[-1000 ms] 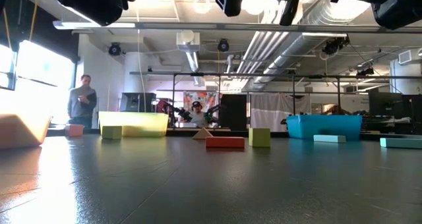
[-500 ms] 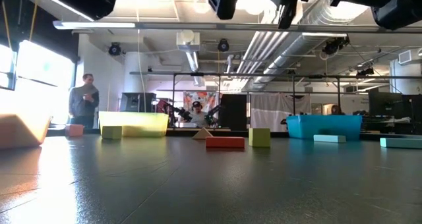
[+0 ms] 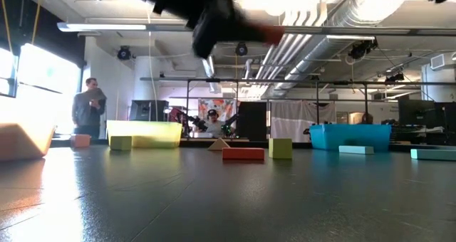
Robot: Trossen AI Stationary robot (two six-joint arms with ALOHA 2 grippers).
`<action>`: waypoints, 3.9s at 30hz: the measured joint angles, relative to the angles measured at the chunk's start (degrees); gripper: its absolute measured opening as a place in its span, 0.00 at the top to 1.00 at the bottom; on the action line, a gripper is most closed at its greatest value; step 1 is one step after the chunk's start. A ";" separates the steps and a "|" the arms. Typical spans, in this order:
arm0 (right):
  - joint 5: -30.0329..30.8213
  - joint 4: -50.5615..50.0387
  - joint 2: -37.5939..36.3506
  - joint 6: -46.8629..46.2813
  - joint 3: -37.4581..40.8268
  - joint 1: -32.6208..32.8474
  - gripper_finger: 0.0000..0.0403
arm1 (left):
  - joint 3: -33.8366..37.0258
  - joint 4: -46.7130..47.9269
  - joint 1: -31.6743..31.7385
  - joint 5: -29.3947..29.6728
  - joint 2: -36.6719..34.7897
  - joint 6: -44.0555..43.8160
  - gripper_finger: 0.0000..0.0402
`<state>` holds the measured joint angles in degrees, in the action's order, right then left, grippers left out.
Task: Sort blocks by size
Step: Put the orange wooden block into the yellow bin, then put the orange wooden block into the orange bin
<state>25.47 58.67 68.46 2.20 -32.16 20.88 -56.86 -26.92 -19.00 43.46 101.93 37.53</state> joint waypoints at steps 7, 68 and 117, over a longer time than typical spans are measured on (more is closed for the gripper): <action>2.63 -19.73 -3.88 -6.53 0.24 2.00 0.49 | 9.29 16.84 8.79 -0.94 -10.91 -20.04 0.92; 13.38 -11.23 16.61 -20.20 2.27 1.97 0.49 | 22.60 39.19 69.86 -45.12 -40.01 -39.60 0.61; 12.15 -13.55 16.61 -24.24 2.27 0.46 0.49 | 21.99 91.89 21.11 -0.06 -42.96 -104.32 0.60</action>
<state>37.63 45.12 85.08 -22.05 -29.89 21.34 -34.87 64.97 2.11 43.40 58.96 -66.79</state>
